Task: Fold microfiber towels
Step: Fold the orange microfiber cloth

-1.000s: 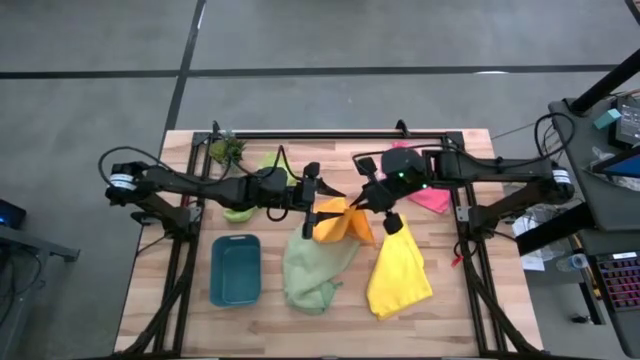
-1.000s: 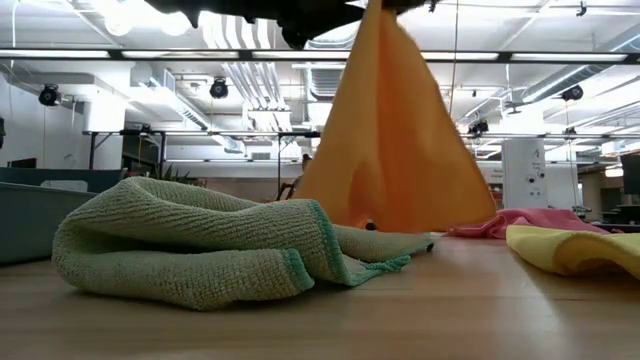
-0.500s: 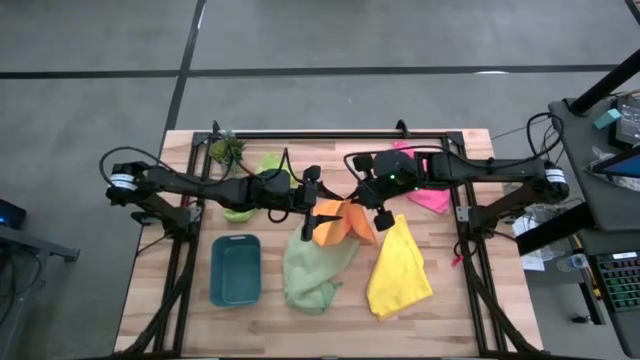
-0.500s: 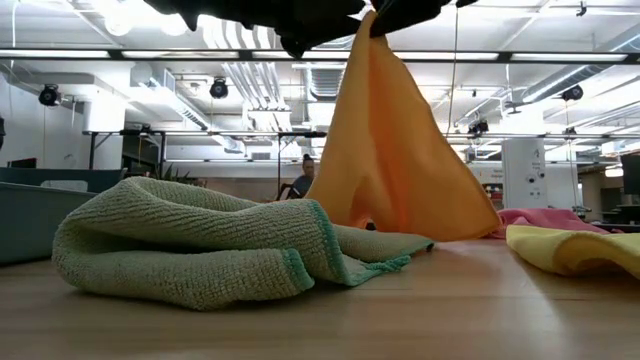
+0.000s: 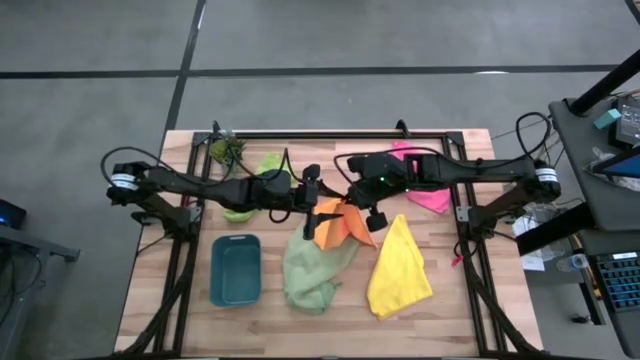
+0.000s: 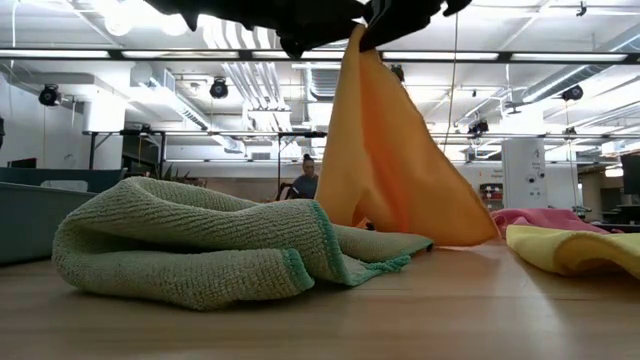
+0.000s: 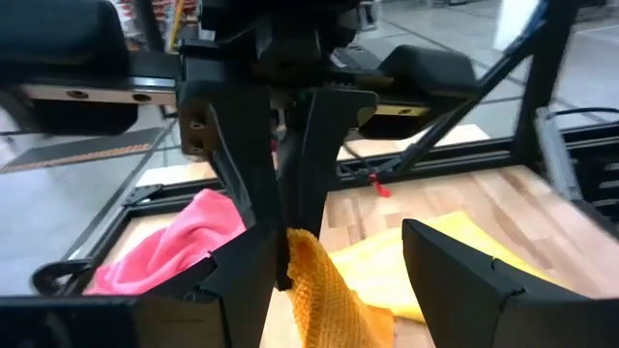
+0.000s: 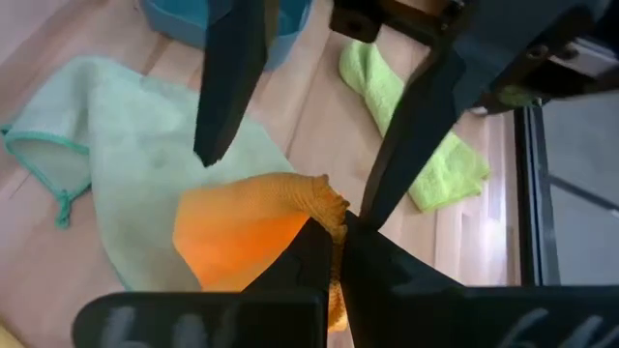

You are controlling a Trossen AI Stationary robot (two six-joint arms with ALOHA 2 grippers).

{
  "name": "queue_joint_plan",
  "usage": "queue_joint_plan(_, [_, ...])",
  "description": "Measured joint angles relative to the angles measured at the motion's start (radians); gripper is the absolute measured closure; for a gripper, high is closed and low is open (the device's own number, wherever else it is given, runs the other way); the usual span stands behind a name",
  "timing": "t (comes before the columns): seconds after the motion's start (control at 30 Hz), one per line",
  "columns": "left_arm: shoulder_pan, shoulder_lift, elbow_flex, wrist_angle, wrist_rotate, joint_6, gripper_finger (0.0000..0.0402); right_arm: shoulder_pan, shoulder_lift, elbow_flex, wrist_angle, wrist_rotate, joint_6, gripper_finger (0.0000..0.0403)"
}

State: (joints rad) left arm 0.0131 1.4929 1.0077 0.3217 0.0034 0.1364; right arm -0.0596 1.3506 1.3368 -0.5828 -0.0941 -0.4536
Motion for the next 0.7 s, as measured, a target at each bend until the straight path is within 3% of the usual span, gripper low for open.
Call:
queue_joint_plan(0.23, [0.0,0.001,0.0,-0.015,-0.043,0.0,0.0195,0.0,0.0,0.002,-0.002,0.046,0.02,0.0394])
queue_joint_plan(0.53, [0.006,0.007,-0.007,-0.064,-0.177,0.002,0.0195,0.005,-0.007,0.006,0.037,0.036,0.061,0.0394])
queue_joint_plan(0.7, [0.005,0.005,-0.005,-0.079,-0.218,0.002,0.0195,0.005,-0.012,0.004,0.033,0.096,0.094,0.0394])
